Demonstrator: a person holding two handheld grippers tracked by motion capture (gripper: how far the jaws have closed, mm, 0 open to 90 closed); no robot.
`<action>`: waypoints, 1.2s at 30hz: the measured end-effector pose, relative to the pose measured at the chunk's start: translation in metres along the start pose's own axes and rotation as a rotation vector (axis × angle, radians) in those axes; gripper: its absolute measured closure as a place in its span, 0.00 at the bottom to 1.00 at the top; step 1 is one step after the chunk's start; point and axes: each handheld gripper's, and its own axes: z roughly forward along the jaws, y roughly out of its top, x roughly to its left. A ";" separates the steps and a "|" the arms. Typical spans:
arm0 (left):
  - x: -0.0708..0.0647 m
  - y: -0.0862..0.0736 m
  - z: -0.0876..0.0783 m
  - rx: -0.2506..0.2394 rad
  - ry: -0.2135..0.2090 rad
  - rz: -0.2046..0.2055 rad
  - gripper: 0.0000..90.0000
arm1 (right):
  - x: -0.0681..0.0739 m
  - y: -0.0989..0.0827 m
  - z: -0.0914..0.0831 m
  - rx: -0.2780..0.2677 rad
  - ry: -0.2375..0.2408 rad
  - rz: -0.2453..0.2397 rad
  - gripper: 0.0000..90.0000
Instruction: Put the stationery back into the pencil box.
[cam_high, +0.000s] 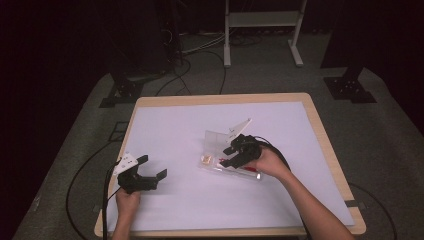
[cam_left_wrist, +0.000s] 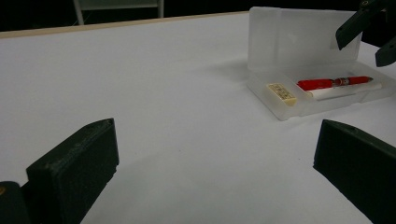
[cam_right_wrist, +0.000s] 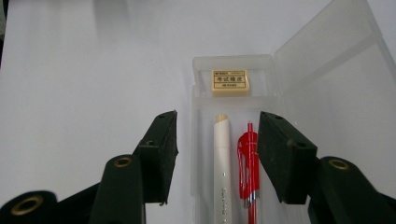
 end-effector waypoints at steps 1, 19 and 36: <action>0.000 0.000 0.000 0.000 0.000 0.000 0.00 | 0.000 -0.001 -0.001 -0.004 -0.001 0.004 0.52; 0.000 0.000 0.000 -0.001 0.002 -0.002 0.00 | 0.001 -0.021 -0.015 -0.022 -0.023 0.037 0.40; 0.000 0.000 0.001 0.004 0.004 0.003 0.00 | 0.005 -0.039 -0.032 -0.043 -0.068 0.052 0.32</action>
